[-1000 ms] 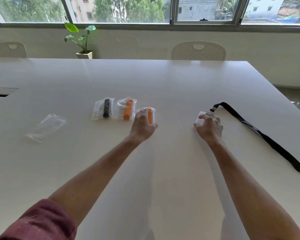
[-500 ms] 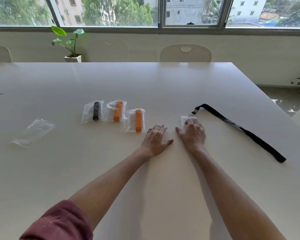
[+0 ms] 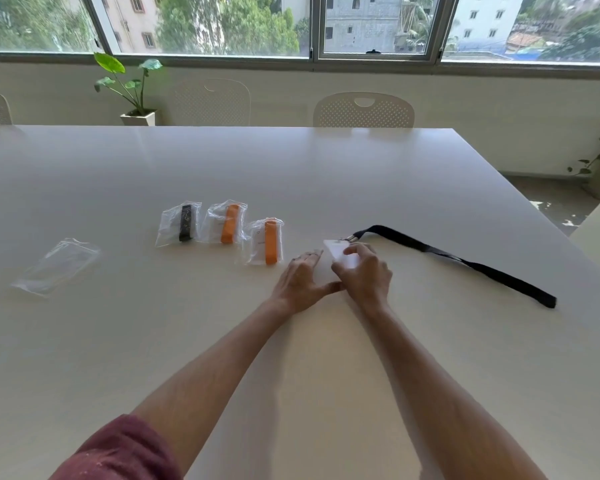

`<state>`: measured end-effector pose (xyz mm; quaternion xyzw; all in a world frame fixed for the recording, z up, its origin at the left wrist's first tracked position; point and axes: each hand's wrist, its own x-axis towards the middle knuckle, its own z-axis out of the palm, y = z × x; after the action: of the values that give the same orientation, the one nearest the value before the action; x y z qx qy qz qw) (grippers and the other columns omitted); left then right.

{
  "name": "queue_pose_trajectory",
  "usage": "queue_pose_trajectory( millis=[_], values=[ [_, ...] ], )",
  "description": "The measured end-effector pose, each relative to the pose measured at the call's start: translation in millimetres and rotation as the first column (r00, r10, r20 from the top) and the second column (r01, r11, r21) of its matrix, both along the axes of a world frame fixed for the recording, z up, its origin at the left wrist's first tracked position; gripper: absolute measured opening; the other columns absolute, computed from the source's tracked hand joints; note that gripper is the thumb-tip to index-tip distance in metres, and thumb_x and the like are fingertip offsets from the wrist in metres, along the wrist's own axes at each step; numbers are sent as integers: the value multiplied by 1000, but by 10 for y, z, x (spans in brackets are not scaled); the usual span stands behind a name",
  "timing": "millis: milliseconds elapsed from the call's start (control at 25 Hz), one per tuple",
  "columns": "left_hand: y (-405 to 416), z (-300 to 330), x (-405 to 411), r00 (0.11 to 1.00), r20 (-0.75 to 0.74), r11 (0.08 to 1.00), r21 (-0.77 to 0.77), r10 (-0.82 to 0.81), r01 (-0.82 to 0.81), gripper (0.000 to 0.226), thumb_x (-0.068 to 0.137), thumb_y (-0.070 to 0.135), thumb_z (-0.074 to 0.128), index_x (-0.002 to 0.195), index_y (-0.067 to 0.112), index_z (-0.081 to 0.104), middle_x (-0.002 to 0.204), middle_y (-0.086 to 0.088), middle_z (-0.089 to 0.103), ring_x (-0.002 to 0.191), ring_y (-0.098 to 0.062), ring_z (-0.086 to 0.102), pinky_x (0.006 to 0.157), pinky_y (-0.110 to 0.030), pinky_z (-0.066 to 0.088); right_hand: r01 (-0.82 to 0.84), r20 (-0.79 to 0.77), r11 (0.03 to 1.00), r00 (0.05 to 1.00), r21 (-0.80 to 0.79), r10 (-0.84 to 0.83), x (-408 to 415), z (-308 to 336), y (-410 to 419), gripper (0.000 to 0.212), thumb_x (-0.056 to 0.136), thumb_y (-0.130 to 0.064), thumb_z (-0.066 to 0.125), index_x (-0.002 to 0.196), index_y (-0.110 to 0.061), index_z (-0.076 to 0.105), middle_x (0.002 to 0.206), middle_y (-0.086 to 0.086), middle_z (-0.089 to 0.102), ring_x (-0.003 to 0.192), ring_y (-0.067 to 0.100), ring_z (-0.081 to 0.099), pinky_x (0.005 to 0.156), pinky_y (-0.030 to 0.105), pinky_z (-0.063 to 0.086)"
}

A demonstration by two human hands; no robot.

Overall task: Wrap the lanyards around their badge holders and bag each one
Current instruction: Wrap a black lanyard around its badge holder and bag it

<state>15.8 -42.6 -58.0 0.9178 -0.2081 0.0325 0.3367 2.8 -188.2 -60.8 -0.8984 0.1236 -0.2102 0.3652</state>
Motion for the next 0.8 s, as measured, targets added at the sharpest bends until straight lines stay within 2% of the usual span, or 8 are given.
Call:
queue_pose_trajectory(
  millis=[80,120,200,320,440,560,680,800],
  values=[
    [6,23,-11,1000,-29,994,-105,1,-4,85,64,58,75,131,14,49,120,-5,62,108,-22,59,90,-36,49,-62,45,964,998,259,52,-46,6,89,25,69,-40,72,92,-28,68,104,-15,69,86,7,64,74,27,45],
    [9,33,-14,999,-37,988,-156,4,-10,83,62,56,78,129,15,50,116,-2,63,102,-19,61,86,-35,51,-100,72,916,994,389,78,-62,8,135,24,70,-39,73,90,-27,69,96,-16,71,83,4,66,74,28,50],
    [21,43,-15,999,-33,970,-240,17,-24,86,57,51,83,128,15,49,116,1,62,99,-16,61,84,-36,52,-190,138,755,982,628,132,-70,22,213,23,69,-35,73,88,-22,71,85,-10,73,78,7,68,72,31,55],
    [44,30,-13,1000,6,959,-284,18,-16,100,53,51,86,136,15,42,131,0,52,112,-17,56,91,-38,50,-269,205,496,962,826,180,-56,72,226,24,73,-23,70,92,-7,70,86,9,70,77,20,65,69,34,53],
    [71,24,-7,999,25,956,-291,37,-28,109,51,51,87,142,19,36,144,-2,37,123,-21,48,93,-43,49,-297,238,240,940,924,246,-20,82,188,30,86,-11,59,111,5,62,101,23,63,91,35,60,84,49,50],
    [93,17,-9,997,40,953,-300,61,-46,113,50,48,88,144,22,31,151,-3,25,132,-20,37,96,-44,48,-307,280,43,909,951,309,-14,104,199,41,88,-13,48,123,5,56,111,24,59,100,36,57,87,48,49],
    [96,18,-35,996,41,944,-324,75,-58,118,47,54,85,145,23,28,151,2,22,130,-20,39,97,-43,47,-308,310,-61,886,949,345,-21,124,220,41,81,-22,50,115,-2,62,101,19,65,94,33,60,79,39,54],
    [94,32,-53,996,31,937,-343,87,-72,121,45,55,85,145,18,28,149,3,25,128,-16,40,97,-42,48,-300,322,-115,868,947,379,-16,111,210,37,82,-21,44,101,-3,70,95,20,70,89,34,66,77,40,55]
  ],
)
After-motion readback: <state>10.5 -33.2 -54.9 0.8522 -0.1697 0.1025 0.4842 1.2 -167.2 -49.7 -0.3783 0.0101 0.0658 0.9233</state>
